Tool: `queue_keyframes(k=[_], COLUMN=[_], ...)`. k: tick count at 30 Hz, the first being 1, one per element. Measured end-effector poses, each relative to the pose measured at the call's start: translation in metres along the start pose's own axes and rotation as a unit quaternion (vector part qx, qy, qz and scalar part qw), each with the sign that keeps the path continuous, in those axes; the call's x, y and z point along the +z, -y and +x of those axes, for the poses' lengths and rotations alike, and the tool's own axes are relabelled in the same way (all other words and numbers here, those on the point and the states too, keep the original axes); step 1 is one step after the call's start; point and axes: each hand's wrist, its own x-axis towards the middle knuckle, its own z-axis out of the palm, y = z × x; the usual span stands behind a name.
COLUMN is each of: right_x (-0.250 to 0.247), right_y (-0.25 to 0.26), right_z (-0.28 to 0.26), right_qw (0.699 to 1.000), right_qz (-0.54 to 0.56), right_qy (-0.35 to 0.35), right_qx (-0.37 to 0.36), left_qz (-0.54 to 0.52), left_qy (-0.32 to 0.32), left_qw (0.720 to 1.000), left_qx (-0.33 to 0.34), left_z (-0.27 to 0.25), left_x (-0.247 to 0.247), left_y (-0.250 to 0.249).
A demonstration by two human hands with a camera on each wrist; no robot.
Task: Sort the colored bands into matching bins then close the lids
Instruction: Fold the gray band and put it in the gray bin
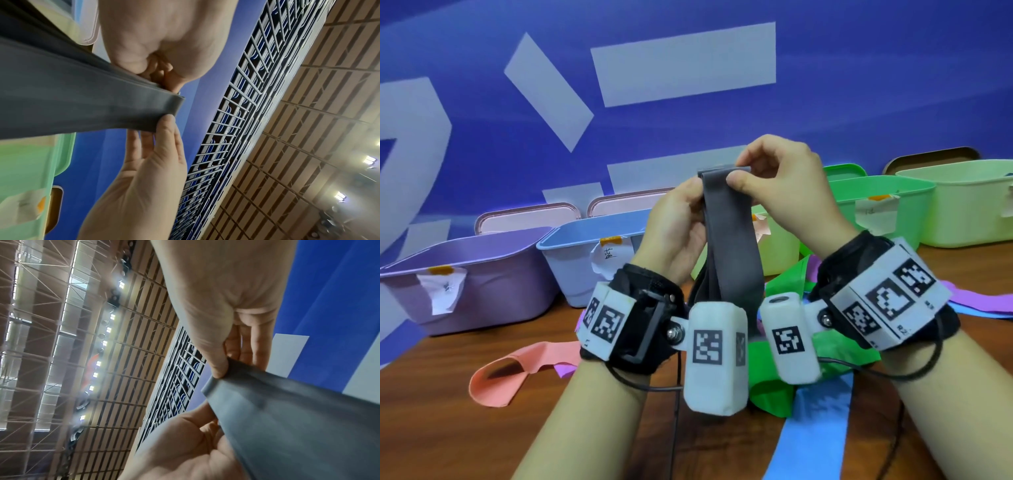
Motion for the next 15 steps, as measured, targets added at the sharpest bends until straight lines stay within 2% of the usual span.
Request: queue_keyframes(k=[8,11,15], right_x=[0.0,-0.002,-0.011], right_y=[-0.006,-0.006,0.005], right_z=[0.002,0.002,0.003], right_qw=[0.998,0.997,0.996], right_qz=[-0.037,-0.048,-0.079], right_qy=[-0.057,-0.066,-0.033], right_qx=[0.006,0.006,-0.022], left_qz=[-0.001,0.061,0.106], left_qy=[0.016,0.027,0.019], left_qw=[1.0,0.998,0.993], left_qx=[0.007,0.012,0.039], left_z=[0.001,-0.001,-0.002], left_x=[0.002,0.002,0.002], left_y=[0.004,0.004,0.002])
